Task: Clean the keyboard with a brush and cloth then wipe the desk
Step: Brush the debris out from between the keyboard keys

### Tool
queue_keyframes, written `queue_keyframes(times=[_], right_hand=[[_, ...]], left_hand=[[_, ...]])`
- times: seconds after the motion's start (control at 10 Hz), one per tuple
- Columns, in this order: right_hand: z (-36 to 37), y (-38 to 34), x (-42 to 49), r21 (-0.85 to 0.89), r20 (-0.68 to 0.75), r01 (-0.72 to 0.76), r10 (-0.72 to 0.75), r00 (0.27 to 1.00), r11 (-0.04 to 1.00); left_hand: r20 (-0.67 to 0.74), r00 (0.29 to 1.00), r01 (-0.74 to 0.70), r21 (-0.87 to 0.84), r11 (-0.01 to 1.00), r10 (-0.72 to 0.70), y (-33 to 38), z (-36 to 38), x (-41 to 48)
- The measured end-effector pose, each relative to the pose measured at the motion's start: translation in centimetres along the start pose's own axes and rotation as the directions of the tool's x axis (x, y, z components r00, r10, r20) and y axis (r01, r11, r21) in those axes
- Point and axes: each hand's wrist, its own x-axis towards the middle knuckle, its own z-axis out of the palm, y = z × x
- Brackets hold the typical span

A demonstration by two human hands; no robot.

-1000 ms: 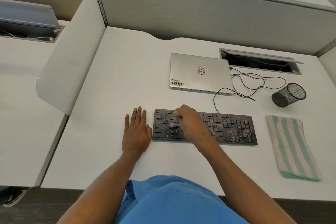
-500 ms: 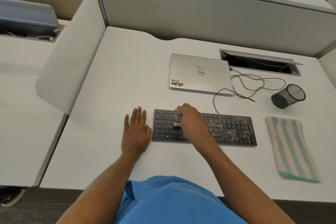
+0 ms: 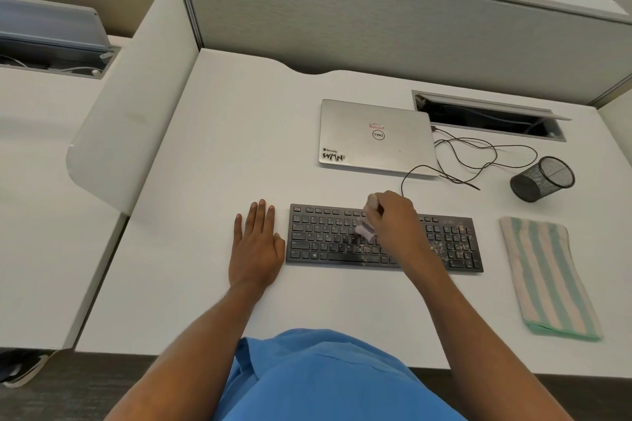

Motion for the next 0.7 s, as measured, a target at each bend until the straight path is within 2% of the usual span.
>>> queue_keyframes(times=[0.1, 0.2, 0.3, 0.4, 0.6, 0.7], right_hand=[[-0.3, 0.0, -0.6, -0.034, -0.117, 0.086, -0.089, 0.989, 0.996], [0.0, -0.4, -1.5, 0.069, -0.144, 0.113, -0.102, 0.984, 0.991], [0.9, -0.3, -1.5, 0.067, -0.155, 0.129, -0.117, 0.981, 0.989], [2.5, 0.4, -1.8, 0.101, -0.086, 0.151, -0.143, 0.986, 0.983], [2.5, 1.0, -1.7, -0.02, -0.017, 0.107, -0.107, 0.994, 0.994], [1.8, 0.4, -1.6, 0.003, -0.034, 0.112, -0.112, 0.993, 0.994]], left_hand=[[-0.003, 1.0, 0.0, 0.002, 1.0, 0.0, -0.1, 0.0, 0.0], [-0.003, 1.0, -0.001, 0.003, 1.0, 0.001, -0.1, 0.1, 0.0], [-0.001, 1.0, -0.001, 0.006, 1.0, 0.001, -0.1, 0.1, 0.0], [-0.003, 1.0, -0.001, 0.006, 1.0, 0.001, -0.1, 0.1, 0.0], [0.002, 1.0, 0.0, 0.0, 1.0, 0.0, -0.1, 0.2, 0.2], [0.005, 1.0, 0.002, 0.005, 1.0, -0.002, 0.0, 0.2, 0.1]])
